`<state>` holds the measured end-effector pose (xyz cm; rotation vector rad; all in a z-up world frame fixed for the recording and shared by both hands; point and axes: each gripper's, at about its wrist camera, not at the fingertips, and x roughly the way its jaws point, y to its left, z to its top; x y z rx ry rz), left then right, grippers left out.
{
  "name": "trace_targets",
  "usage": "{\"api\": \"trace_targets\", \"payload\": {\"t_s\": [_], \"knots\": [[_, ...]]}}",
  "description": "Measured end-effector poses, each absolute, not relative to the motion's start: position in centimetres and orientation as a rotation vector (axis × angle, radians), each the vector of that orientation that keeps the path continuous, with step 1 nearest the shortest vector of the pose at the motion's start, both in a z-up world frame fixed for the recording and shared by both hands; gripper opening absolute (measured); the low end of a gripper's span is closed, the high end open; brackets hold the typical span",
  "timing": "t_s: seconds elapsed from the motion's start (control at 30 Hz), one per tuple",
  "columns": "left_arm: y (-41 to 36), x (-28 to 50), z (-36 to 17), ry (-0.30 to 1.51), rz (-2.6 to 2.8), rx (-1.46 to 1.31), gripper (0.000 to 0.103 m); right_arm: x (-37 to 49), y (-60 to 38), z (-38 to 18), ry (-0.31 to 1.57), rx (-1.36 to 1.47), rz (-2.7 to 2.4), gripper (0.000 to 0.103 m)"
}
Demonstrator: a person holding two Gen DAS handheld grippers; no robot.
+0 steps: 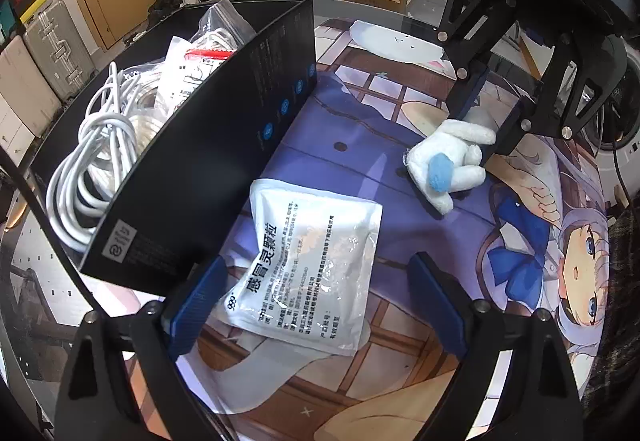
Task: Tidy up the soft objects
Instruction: 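Lift the plush toy with the right tool while the left tool approaches the white medicine packet, then close the left tool on the white medicine packet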
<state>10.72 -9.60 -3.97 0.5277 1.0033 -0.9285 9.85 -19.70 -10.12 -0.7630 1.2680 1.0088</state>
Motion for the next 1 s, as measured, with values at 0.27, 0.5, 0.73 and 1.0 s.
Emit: {"api": "trace_targets", "payload": {"t_s": [0.27,0.5,0.73,1.0], "knots": [[-9.3,10.5,-4.2,0.999,-0.932,0.514,0.095,10.0,-18.5,-10.1,1.280,-0.766,0.999,0.025],[-9.2,9.4,-3.8,0.974,-0.931,0.497,0.072,9.8,-18.1,-10.2,1.287,-0.767,0.974,0.025],[-9.5,8.2,-3.1,0.969,-0.908,0.485,0.043,9.4,-18.0,-10.1,1.298,-0.766,0.937,0.025],[-9.0,6.9,-2.8,1.004,-0.899,0.450,0.036,8.4,-18.7,-9.5,1.303,-0.753,0.897,0.025]]}}
